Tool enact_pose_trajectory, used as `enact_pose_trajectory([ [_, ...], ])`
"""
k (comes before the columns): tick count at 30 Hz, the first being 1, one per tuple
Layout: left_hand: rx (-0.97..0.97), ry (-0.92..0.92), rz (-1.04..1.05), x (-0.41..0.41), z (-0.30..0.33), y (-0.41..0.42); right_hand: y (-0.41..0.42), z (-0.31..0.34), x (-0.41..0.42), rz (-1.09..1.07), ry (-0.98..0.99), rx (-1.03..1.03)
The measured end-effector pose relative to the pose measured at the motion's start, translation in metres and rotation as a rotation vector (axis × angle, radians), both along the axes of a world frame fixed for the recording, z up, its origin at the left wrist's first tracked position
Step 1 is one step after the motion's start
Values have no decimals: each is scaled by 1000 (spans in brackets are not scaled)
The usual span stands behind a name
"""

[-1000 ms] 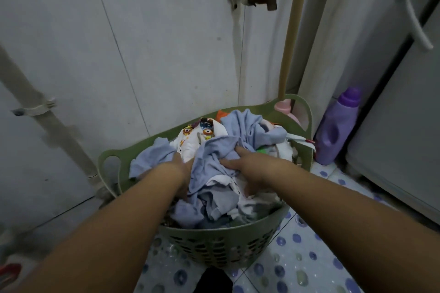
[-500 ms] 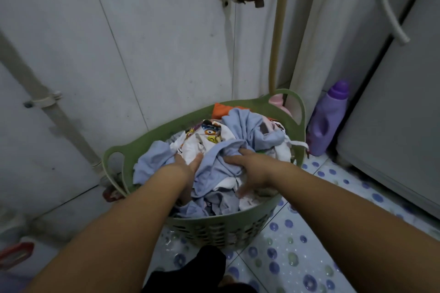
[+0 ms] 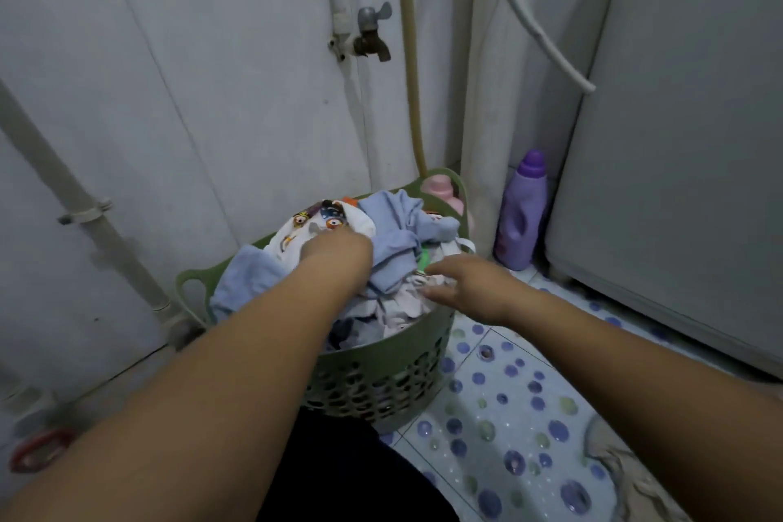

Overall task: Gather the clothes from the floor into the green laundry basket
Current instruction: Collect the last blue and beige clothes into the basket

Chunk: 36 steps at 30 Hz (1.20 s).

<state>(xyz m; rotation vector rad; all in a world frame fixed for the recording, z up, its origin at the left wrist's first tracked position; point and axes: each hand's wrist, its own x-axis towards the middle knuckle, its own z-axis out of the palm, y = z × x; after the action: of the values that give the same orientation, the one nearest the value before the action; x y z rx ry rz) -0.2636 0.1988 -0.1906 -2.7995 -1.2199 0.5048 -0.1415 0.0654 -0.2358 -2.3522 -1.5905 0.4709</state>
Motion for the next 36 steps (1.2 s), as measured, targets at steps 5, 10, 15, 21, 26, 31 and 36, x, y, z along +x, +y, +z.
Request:
enact_pose_trajectory([
  [5,-75,-335,-238,58,-16,-75,-87,0,38,-253,94,102],
  [10,-294,-338,-418,100,-58,-155,-183,-24,80,-511,151,-4],
  [15,-527,-235,-508,122,-100,-216,-258,-59,96,-669,170,-132],
  [21,-707,-155,-574,145,-141,-260,-309,-115,96,-753,242,-299],
  [26,-862,-142,-533,156,-173,-278,-329,-161,94,-845,290,-384],
  [31,-1033,-165,-381,172,-199,-298,-344,-209,106,-1035,151,-356],
  [36,-1157,-191,-267,192,-215,-317,-355,-231,127,-1139,1,-347],
])
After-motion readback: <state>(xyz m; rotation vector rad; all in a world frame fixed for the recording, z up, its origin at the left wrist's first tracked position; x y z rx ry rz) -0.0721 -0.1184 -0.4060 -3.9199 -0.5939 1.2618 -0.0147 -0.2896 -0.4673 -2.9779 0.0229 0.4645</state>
